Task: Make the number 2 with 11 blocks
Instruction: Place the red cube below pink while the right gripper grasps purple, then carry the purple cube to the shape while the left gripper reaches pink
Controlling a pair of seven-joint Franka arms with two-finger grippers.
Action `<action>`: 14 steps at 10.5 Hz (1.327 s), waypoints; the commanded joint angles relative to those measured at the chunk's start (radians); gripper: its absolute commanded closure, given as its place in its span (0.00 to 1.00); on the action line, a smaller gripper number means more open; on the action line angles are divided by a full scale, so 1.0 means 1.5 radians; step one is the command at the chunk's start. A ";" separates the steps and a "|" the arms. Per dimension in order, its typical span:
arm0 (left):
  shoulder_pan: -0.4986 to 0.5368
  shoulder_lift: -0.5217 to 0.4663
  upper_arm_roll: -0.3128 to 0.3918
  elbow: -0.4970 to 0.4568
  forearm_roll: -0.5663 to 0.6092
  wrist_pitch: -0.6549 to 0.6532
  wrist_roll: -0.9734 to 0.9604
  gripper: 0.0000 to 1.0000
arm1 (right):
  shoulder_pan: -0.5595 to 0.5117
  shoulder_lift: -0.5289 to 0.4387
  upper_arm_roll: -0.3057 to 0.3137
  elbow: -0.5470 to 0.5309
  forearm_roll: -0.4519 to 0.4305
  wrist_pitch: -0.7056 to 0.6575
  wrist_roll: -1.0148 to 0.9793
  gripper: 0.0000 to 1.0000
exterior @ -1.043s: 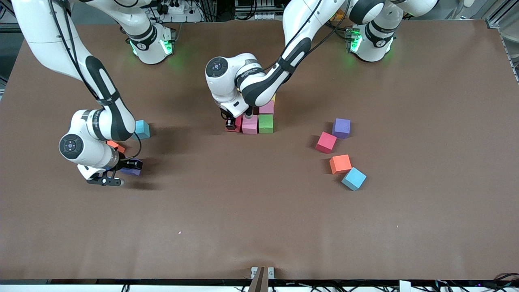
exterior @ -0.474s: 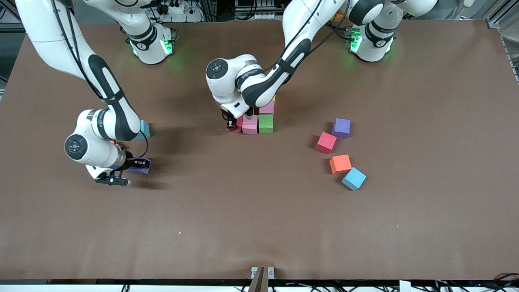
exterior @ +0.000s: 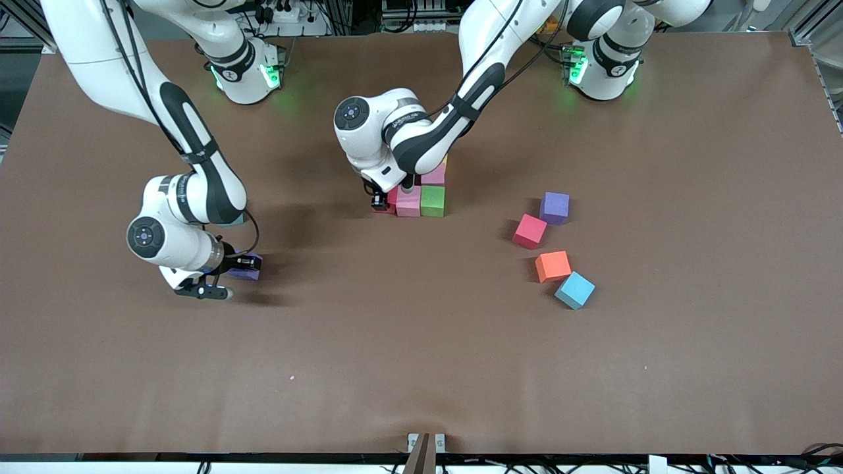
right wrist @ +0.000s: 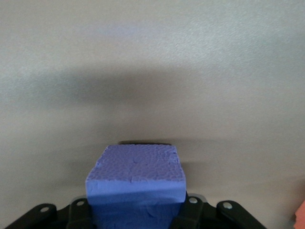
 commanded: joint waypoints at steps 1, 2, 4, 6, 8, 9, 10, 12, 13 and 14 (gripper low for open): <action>-0.007 0.003 0.007 0.019 0.008 -0.018 0.003 0.00 | 0.001 -0.016 0.000 -0.007 0.013 -0.012 0.004 0.68; -0.006 -0.002 0.007 0.019 0.007 -0.018 0.007 0.00 | 0.009 -0.019 0.000 -0.007 0.013 -0.019 0.004 0.68; -0.005 -0.016 0.006 0.020 0.005 -0.036 0.010 0.00 | 0.031 -0.029 0.000 -0.006 0.013 -0.037 0.005 0.68; -0.003 -0.048 0.005 0.020 0.004 -0.073 0.024 0.00 | 0.078 -0.035 0.000 0.004 0.013 -0.067 0.070 0.68; 0.027 -0.086 0.000 0.020 0.003 -0.103 0.077 0.00 | 0.139 -0.037 0.000 0.012 0.014 -0.070 0.159 0.68; 0.032 -0.107 0.000 0.017 0.003 -0.108 0.117 0.00 | 0.168 -0.036 0.001 0.020 0.015 -0.069 0.193 0.68; 0.039 -0.126 0.001 0.003 0.002 -0.132 0.178 0.00 | 0.197 -0.033 0.000 0.031 0.036 -0.068 0.220 0.68; 0.067 -0.168 0.003 -0.041 0.005 -0.155 0.299 0.00 | 0.235 -0.031 -0.001 0.043 0.101 -0.063 0.228 0.68; 0.087 -0.196 0.002 -0.075 0.005 -0.155 0.359 0.00 | 0.250 -0.030 -0.001 0.047 0.113 -0.062 0.228 0.68; 0.110 -0.228 0.002 -0.109 0.005 -0.155 0.421 0.00 | 0.265 -0.028 -0.001 0.049 0.114 -0.061 0.228 0.68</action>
